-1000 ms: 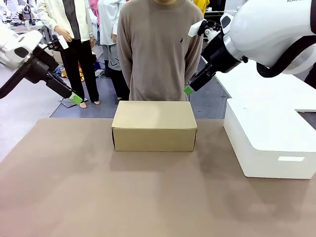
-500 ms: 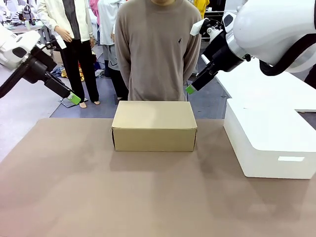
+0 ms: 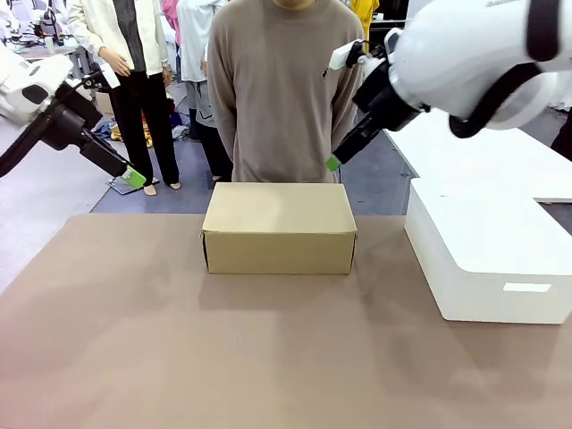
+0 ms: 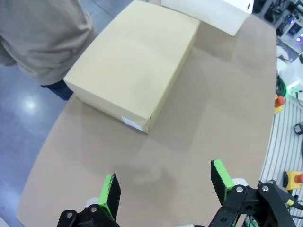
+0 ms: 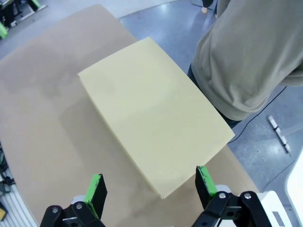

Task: Pack the shoes into the box.
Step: Press down on the lid of the Shoes Box.

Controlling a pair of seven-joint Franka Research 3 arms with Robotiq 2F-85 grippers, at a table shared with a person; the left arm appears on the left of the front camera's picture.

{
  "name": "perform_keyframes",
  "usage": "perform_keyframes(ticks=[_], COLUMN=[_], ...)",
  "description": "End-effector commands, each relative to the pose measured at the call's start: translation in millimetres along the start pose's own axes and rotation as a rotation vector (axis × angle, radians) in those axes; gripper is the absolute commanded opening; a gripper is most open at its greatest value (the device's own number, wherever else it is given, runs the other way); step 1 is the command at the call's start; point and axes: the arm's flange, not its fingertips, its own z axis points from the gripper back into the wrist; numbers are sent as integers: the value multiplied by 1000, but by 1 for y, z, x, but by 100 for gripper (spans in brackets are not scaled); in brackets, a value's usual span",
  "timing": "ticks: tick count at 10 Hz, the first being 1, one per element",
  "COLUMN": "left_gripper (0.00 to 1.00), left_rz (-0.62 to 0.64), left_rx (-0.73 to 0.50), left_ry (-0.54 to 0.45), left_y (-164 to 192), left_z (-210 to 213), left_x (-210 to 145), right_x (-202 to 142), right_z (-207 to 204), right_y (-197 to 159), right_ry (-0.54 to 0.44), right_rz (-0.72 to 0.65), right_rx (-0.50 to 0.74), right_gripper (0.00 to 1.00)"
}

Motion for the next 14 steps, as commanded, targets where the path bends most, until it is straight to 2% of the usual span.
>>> perform_keyframes(ticks=[1, 3, 5, 10, 11, 14], left_gripper=[100, 100, 100, 100, 100, 100], left_rz=[13, 19, 7, -3, -3, -3], left_rx=[69, 140, 142, 120, 120, 120], left_ry=[17, 24, 30, 8, 8, 8], left_y=[-4, -7, -7, 0, 0, 0], left_z=[9, 13, 14, 17, 17, 17], left_x=[-8, -9, -9, -5, -5, -5], right_x=[28, 37, 45, 65, 66, 63], right_z=[-35, -70, -100, -145, -152, -177], right_y=[-5, -12, -22, -41, -44, -51], right_ry=[50, 60, 56, 99, 109, 126], right_rz=[-66, -118, -138, -220, -227, -219], right_rx=[-28, -36, -20, -11, -19, -47], right_gripper=[100, 100, 100, 5, 0, 0])
